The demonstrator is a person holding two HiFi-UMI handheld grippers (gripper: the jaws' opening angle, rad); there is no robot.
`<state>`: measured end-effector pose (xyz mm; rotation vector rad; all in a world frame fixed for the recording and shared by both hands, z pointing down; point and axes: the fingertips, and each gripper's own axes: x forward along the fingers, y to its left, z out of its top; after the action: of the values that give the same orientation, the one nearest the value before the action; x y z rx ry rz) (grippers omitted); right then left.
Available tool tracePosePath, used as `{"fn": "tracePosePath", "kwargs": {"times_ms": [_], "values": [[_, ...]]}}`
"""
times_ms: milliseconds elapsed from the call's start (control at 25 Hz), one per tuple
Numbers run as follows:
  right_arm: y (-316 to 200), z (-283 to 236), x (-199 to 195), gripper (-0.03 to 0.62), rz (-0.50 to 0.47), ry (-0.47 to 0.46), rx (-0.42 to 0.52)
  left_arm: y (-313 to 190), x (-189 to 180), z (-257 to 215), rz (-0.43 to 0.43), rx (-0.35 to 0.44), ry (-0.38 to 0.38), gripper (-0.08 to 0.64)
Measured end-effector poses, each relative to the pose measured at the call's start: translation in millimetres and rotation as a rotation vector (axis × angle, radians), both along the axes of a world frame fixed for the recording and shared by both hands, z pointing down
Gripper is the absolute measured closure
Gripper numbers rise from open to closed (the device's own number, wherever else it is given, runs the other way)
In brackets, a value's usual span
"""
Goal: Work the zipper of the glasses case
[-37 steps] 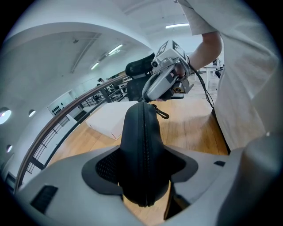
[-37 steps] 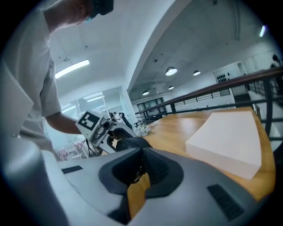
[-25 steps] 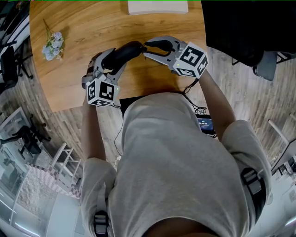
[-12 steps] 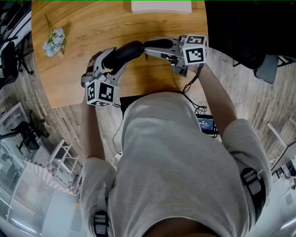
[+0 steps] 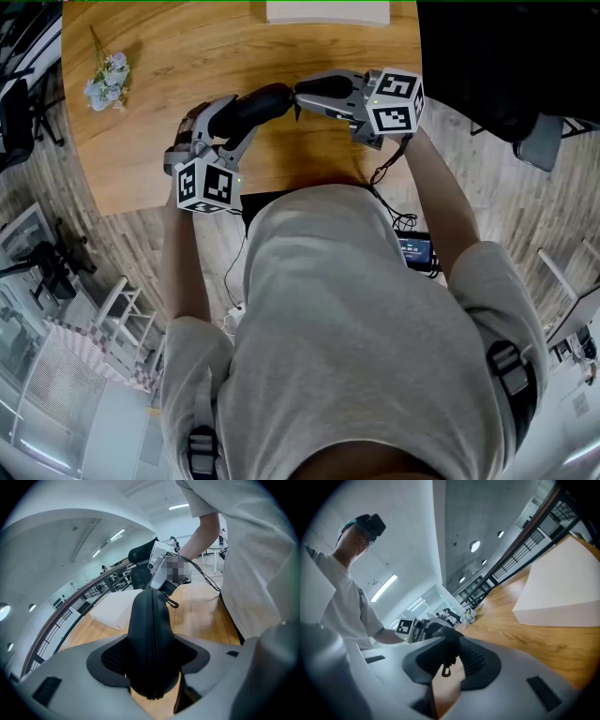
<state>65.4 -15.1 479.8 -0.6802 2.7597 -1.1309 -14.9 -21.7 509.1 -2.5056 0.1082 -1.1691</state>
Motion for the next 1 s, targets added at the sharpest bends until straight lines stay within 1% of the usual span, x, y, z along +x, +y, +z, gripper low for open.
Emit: {"fn": "tracePosePath", "kwargs": {"times_ms": [40, 80, 120, 280, 360, 440, 480, 560, 720, 800, 840, 880, 1000], "values": [[1.2, 1.1, 0.4, 0.498, -0.017, 0.018, 0.017, 0.1, 0.1, -0.3, 0.007, -0.001, 0.003, 0.275], [2.7, 1.6, 0.4, 0.447, -0.038, 0.025, 0.028, 0.1, -0.1, -0.8, 0.012, -0.003, 0.009, 0.275], [4.4, 1.7, 0.3, 0.422, -0.059, 0.022, 0.033, 0.1, -0.3, -1.6, 0.015, -0.005, 0.015, 0.275], [8.4, 1.8, -2.0, 0.422, -0.109, -0.041, 0.002, 1.8, -0.2, -5.6, 0.022, -0.005, 0.026, 0.275], [6.9, -0.6, -2.7, 0.422, -0.106, -0.082, -0.008, 0.8, 0.0, -4.8, 0.02, 0.004, 0.019, 0.274], [5.3, -4.2, -0.3, 0.422, -0.075, -0.09, 0.0, -1.2, 0.2, -2.3, 0.012, 0.017, 0.004, 0.275], [5.0, -6.4, 1.5, 0.423, -0.05, -0.074, 0.013, -2.1, 0.2, -1.4, 0.006, 0.02, -0.002, 0.275], [6.8, -10.6, 2.1, 0.423, -0.002, -0.013, 0.047, -3.9, 0.1, -1.6, -0.011, 0.019, -0.001, 0.275], [14.9, -6.0, -10.5, 0.423, 0.034, 0.19, 0.128, -5.8, 2.0, -1.6, -0.032, 0.002, 0.015, 0.275], [12.3, -0.5, -12.1, 0.43, 0.071, 0.261, 0.152, -5.1, 2.8, 0.0, -0.033, -0.001, 0.012, 0.275], [10.0, 2.0, -10.5, 0.454, 0.094, 0.284, 0.158, -4.8, 2.9, 0.7, -0.034, -0.002, 0.009, 0.274], [7.8, 3.6, -7.9, 0.498, 0.117, 0.295, 0.161, -4.3, 3.0, 1.3, -0.034, -0.003, 0.007, 0.275], [3.9, 0.9, 0.1, 0.547, 0.158, 0.266, 0.153, -2.7, 3.5, 2.4, -0.026, -0.001, -0.001, 0.275]]}}
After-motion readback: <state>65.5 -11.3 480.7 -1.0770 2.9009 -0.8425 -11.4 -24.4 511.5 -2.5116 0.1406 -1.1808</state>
